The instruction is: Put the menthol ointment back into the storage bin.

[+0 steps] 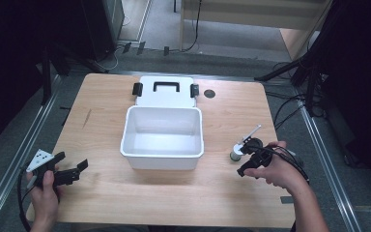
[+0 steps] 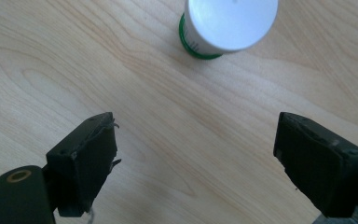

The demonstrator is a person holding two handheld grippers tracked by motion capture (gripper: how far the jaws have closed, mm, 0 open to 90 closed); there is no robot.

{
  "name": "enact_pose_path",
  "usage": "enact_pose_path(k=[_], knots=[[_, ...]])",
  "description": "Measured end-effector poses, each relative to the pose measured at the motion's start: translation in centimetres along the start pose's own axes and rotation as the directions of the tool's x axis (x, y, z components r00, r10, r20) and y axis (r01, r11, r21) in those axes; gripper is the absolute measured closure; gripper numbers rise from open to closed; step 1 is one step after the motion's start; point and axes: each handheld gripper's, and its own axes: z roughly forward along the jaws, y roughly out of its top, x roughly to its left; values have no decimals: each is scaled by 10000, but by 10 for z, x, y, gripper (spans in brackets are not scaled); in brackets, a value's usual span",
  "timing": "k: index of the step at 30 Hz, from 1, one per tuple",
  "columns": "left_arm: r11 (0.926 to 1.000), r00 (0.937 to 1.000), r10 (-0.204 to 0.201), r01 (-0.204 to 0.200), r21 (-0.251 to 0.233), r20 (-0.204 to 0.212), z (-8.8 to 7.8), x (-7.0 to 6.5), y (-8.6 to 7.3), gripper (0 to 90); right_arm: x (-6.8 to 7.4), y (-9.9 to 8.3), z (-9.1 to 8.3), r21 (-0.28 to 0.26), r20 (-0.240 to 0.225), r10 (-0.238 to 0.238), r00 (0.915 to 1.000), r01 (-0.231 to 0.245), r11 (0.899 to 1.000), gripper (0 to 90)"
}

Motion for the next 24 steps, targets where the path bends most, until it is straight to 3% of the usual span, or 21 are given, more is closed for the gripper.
enact_pose_path(k=[2, 3, 8, 12, 24], knots=[[10000, 10000, -12, 12, -12, 1, 0, 0, 0, 2, 0, 3, -1, -3, 36, -85, 10000, 85, 10000, 136], [10000, 10000, -48, 48, -59, -11, -1, 0, 0, 3, 1, 9, -2, -15, 48, -353, 9994, 353, 9994, 141], [9999, 10000, -62, 62, -85, 30, -2, 0, -1, 2, 0, 21, -3, 58, -153, -413, 9990, 414, 9991, 163], [10000, 10000, -54, 55, -65, 58, -2, 0, -1, 3, -4, 29, -2, 250, 9, -561, 9984, 560, 9981, 188], [10000, 9998, -66, 65, 24, 184, -2, 0, -1, 3, -16, 50, 9, 602, -286, -103, 9995, 120, 9981, 246]])
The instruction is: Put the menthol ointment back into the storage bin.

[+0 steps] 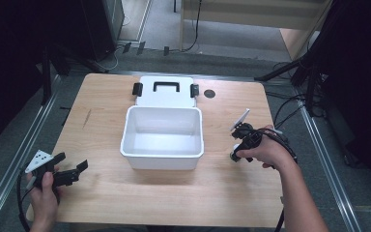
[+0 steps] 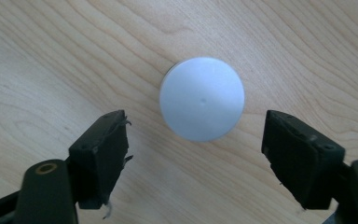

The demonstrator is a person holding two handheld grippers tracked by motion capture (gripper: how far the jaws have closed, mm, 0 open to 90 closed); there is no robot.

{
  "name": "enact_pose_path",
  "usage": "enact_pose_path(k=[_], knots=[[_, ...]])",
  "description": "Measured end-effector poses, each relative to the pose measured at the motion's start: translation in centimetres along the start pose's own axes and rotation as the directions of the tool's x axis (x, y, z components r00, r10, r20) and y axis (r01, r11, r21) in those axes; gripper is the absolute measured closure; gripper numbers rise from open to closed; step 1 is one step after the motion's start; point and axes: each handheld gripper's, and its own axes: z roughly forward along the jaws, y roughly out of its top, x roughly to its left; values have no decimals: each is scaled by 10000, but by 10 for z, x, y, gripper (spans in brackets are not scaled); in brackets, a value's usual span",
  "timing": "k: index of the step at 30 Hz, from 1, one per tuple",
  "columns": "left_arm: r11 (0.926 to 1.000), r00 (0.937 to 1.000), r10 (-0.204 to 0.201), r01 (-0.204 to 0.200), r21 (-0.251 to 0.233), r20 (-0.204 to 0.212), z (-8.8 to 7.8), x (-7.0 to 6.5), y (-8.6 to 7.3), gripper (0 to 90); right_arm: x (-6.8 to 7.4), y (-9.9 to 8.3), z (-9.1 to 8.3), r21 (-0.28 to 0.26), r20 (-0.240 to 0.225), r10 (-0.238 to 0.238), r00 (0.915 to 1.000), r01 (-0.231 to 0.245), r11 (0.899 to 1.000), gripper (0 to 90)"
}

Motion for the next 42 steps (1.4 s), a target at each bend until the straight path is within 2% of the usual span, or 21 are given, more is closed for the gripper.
enact_pose_path(k=[7, 9, 11, 19, 20, 26, 33, 42], knots=[[10000, 10000, -11, 11, 24, 53, 0, 0, 0, 2, -3, 10, 8, 118, -357, 410, 9985, -406, 9991, 303], [10000, 10000, -12, 11, 33, 43, 0, 0, 0, 3, -4, 11, 9, 159, -343, 435, 9985, -430, 9989, 311], [10000, 10000, -2, 2, 41, 54, 0, 0, 0, 3, -7, 13, 13, 313, -188, 597, 9980, -591, 9978, 361], [10000, 10000, -7, 7, 58, 63, 0, 0, 0, 3, -8, 15, 16, 409, -271, 808, 9964, -797, 9960, 417], [10000, 10000, -14, 14, 72, 74, 0, 0, 0, 3, -9, 15, 16, 423, -330, 884, 9955, -870, 9953, 446], [10000, 10000, -16, 16, 86, 76, 0, 0, 0, 3, -10, 16, 14, 299, -545, 858, 9948, -843, 9960, 513], [10000, 10000, -6, 5, 63, 73, 0, 0, 0, 3, -10, 16, 11, 322, -635, 722, 9954, -703, 9970, 516], [10000, 10000, 10, -10, 35, 44, 0, 0, 0, 3, -7, 19, -8, 133, -715, 514, 9961, -506, 9986, 516]])
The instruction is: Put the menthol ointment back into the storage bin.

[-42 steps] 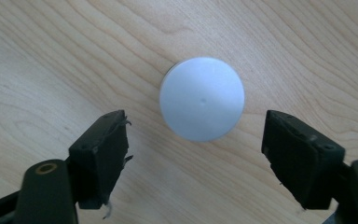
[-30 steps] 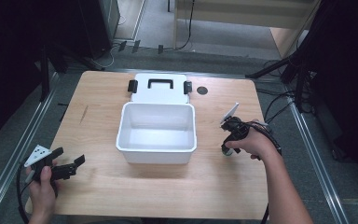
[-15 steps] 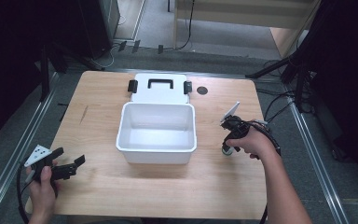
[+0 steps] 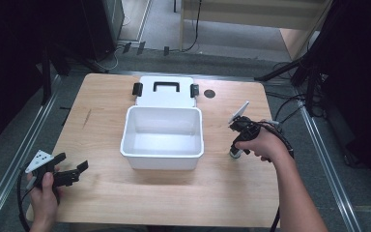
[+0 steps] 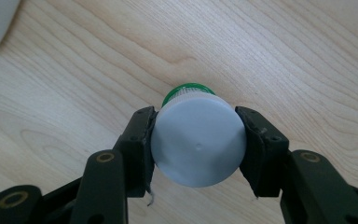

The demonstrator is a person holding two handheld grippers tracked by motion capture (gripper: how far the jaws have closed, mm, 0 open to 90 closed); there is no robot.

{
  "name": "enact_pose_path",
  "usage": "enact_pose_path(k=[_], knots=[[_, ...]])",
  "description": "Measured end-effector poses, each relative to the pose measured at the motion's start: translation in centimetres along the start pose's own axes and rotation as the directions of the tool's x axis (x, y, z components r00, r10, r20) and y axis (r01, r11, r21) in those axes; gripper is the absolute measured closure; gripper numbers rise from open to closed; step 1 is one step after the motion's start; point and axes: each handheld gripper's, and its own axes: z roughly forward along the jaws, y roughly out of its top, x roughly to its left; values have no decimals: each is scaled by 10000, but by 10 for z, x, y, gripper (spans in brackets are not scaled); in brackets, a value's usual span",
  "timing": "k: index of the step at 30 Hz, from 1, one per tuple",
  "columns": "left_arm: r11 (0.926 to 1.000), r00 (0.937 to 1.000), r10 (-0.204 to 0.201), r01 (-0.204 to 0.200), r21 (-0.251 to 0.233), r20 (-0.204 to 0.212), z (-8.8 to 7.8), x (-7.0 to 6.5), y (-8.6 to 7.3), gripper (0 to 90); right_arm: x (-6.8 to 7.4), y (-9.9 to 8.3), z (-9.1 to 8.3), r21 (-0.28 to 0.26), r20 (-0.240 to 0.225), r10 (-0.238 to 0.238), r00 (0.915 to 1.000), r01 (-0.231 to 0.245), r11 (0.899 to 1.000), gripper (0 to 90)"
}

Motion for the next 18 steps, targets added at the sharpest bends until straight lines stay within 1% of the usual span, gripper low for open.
enact_pose_path(k=[7, 13, 14, 15, 16, 17, 18], knots=[[10000, 10000, -4, 4, 1, 8, 0, 0, 0, 3, 4, 5, -13, -34, -102, -176, 9998, 175, 9998, 516], [10000, 10000, -4, 4, 22, 22, 0, 0, 0, 3, 8, 8, -21, -39, -137, -263, 9996, 262, 9996, 516], [10000, 10000, -9, 9, 20, 26, 0, 0, 0, 3, 8, 9, -23, -71, -137, -361, 9993, 360, 9993, 516], [10000, 10000, -6, 6, 23, 24, 0, 0, 0, 3, 10, 11, -27, 5, -122, -328, 9994, 328, 9995, 516], [10000, 10000, -12, 12, 23, 27, 0, 0, 0, 3, 10, 11, -27, 5, -122, -328, 9994, 328, 9995, 516], [10000, 10000, -12, 11, 22, 25, 0, 0, 0, 3, 12, 13, -31, -18, -119, -451, 9989, 450, 9990, 517], [10000, 10000, -8, 8, 22, 26, 0, 0, 0, 3, 12, 13, -31, -18, -119, -451, 9989, 450, 9990, 517]])
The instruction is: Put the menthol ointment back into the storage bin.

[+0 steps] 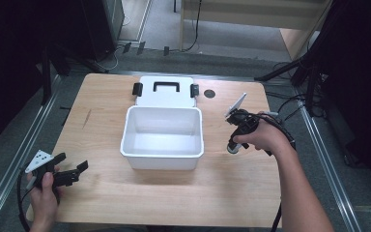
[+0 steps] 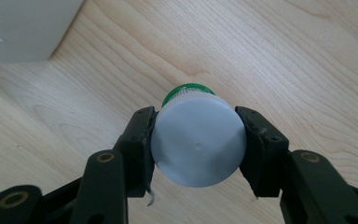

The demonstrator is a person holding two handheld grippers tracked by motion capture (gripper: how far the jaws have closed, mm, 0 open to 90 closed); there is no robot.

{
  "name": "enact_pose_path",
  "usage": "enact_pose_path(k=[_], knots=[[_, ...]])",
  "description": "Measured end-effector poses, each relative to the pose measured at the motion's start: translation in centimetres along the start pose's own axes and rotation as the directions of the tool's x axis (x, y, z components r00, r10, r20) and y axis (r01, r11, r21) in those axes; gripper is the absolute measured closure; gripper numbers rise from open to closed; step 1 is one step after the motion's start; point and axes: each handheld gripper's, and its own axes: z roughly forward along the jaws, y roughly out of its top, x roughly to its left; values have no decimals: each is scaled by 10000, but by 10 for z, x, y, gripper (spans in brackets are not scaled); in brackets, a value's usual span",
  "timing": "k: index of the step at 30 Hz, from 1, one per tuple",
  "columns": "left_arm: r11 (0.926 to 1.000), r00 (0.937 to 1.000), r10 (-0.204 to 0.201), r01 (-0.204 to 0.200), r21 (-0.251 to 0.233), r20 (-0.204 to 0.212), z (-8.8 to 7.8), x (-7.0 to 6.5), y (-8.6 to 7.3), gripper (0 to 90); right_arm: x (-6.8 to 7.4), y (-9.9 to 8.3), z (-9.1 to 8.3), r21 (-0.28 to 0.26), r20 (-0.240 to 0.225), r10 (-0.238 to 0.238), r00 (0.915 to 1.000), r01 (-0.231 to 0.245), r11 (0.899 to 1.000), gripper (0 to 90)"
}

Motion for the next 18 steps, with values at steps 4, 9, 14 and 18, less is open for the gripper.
enact_pose_path(k=[4, 9, 14, 18], knots=[[10000, 10000, -7, 7, 2, 8, 0, 0, 0, 3, 4, 5, -11, -68, -21, -44, 10000, 43, 10000, 517], [10000, 10000, -19, 19, -19, 15, 0, 0, 0, 3, 8, 10, -18, -145, -105, -134, 9999, 133, 9998, 517], [10000, 10000, -20, 20, -15, 17, 0, 0, 0, 3, 13, 16, -28, -90, -72, -248, 9997, 248, 9997, 517], [10000, 10000, -23, 23, -20, 15, 0, 0, 0, 3, 17, 21, -36, -96, -39, -346, 9994, 346, 9994, 517]])
